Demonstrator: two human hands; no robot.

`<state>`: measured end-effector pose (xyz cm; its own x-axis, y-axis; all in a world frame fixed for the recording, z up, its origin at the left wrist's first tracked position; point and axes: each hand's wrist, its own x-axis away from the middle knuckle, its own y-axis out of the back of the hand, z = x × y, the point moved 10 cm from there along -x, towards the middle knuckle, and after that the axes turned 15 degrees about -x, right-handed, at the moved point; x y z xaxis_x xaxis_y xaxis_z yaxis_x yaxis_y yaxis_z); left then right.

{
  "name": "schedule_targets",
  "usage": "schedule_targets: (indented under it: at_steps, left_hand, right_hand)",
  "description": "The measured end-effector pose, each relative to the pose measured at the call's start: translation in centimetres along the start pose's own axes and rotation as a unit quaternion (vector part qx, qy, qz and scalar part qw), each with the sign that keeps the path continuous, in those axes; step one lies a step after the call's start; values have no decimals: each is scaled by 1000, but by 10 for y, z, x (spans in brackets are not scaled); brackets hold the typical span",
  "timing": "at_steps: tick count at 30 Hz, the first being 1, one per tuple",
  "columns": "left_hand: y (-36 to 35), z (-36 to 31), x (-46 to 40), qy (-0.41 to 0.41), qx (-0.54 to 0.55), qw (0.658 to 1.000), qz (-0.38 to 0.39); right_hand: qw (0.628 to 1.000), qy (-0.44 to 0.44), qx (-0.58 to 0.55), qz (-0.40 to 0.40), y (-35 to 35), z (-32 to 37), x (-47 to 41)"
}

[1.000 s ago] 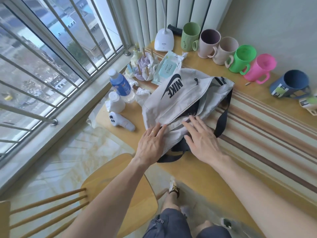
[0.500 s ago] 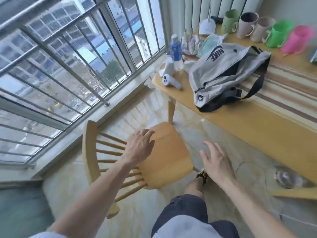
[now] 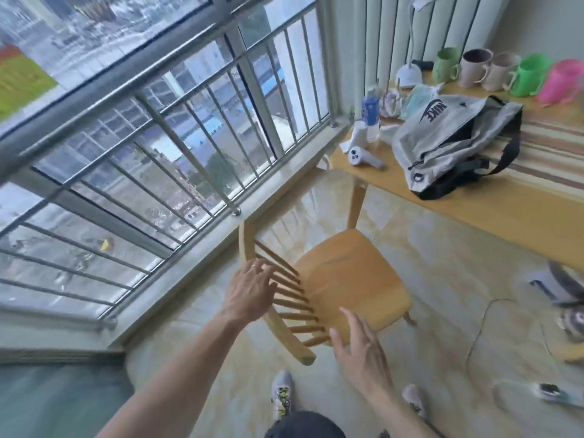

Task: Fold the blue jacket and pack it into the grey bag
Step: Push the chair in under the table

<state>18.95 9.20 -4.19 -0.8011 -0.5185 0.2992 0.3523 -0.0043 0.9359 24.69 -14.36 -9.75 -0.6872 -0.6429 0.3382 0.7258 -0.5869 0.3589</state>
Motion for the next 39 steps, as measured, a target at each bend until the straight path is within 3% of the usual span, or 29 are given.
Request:
schedule_targets:
  at_steps: [5, 8, 12, 19, 23, 28, 30, 35, 37, 39]
  left_hand:
    - [-34, 47, -1, -69, -2, 997, -29]
    - [-52, 73, -2, -137, -7, 990, -26]
    - [-58, 93, 3, -224, -45, 974, -16]
    - [-46, 72, -31, -329, -100, 939, -3]
    - [-50, 65, -58, -327, -138, 935, 5]
    - [-66, 98, -103, -277, -182, 943, 41]
    - [-61, 103, -113, -267, -167, 948, 44]
    - [-51, 117, -161, -196, -94, 973, 72]
    - [-55, 121, -182, -161, -7, 981, 110]
    - [-68, 132, -203, -81, 124, 972, 180]
  right_hand:
    - [999, -42, 11, -17, -100, 15, -3]
    - [992, -68, 63, -85, -142, 28, -7]
    - [968, -125, 155, -154, -162, 50, 2]
    - [940, -204, 180, -205, -169, 58, -1]
    - [915, -203, 199, -286, -155, 49, -5]
    - [875, -311, 171, -329, -136, 14, 12]
    - [860, -352, 102, -355, -128, 4, 25]
    - [776, -390, -165, -466, -132, -21, 35]
    - [712, -407, -234, -521, -135, -24, 41]
    - [626, -436, -305, -570, -147, -27, 50]
